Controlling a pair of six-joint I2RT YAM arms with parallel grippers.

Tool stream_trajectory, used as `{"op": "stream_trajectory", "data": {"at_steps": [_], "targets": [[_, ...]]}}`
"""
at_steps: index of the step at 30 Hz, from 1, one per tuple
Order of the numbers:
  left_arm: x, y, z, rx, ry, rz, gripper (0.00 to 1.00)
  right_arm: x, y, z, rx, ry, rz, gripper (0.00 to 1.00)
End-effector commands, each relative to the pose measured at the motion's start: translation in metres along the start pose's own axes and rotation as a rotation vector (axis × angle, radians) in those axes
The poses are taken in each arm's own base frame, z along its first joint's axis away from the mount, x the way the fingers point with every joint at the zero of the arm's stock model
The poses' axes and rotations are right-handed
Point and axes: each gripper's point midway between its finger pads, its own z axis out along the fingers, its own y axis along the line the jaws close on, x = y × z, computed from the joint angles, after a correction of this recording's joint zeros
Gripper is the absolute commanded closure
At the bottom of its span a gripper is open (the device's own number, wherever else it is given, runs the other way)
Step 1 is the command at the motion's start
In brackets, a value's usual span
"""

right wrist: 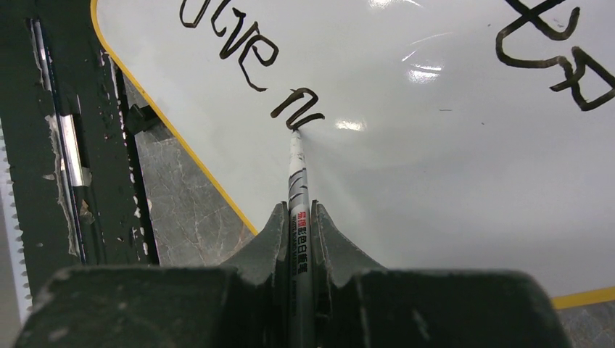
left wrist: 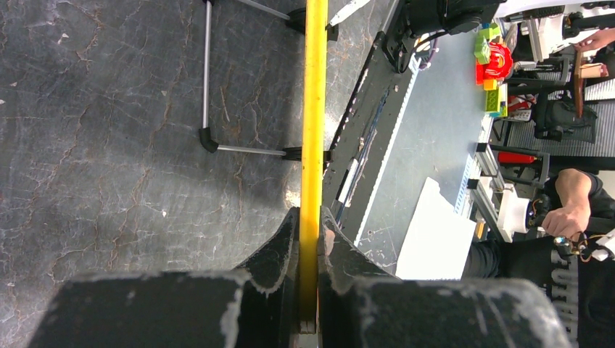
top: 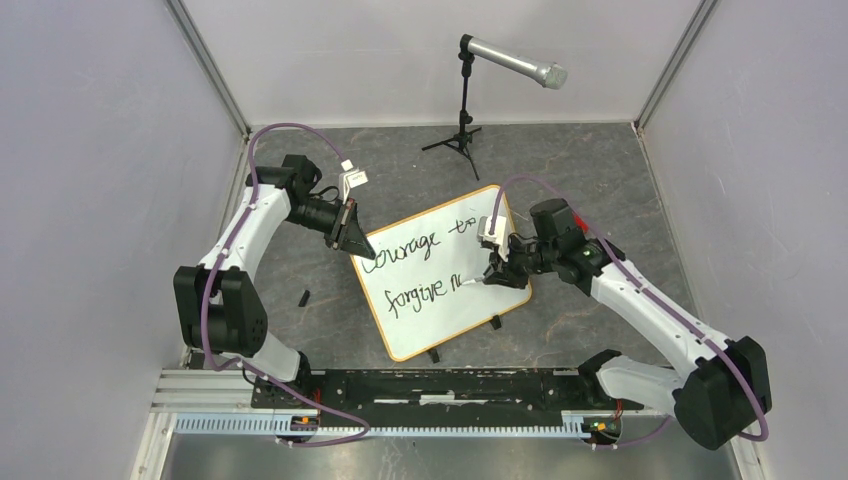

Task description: Write a sentence on the whiteboard

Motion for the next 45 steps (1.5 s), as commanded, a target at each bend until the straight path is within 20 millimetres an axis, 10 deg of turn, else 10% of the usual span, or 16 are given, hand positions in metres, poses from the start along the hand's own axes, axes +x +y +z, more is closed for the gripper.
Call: {"op": "stream_trajectory", "data": {"at_steps": [1, 45], "targets": [[-0.003, 0.010, -0.008, -0.085, 0.016, 0.046, 0.98, 0.004, -0.007, -0.002, 0.041, 0.011, -0.038, 1.00], [-0.004, 0.011, -0.008, -0.085, 0.016, 0.045, 0.98, -0.028, -0.019, -0.020, 0.072, -0.024, -0.077, 1.00]]}}
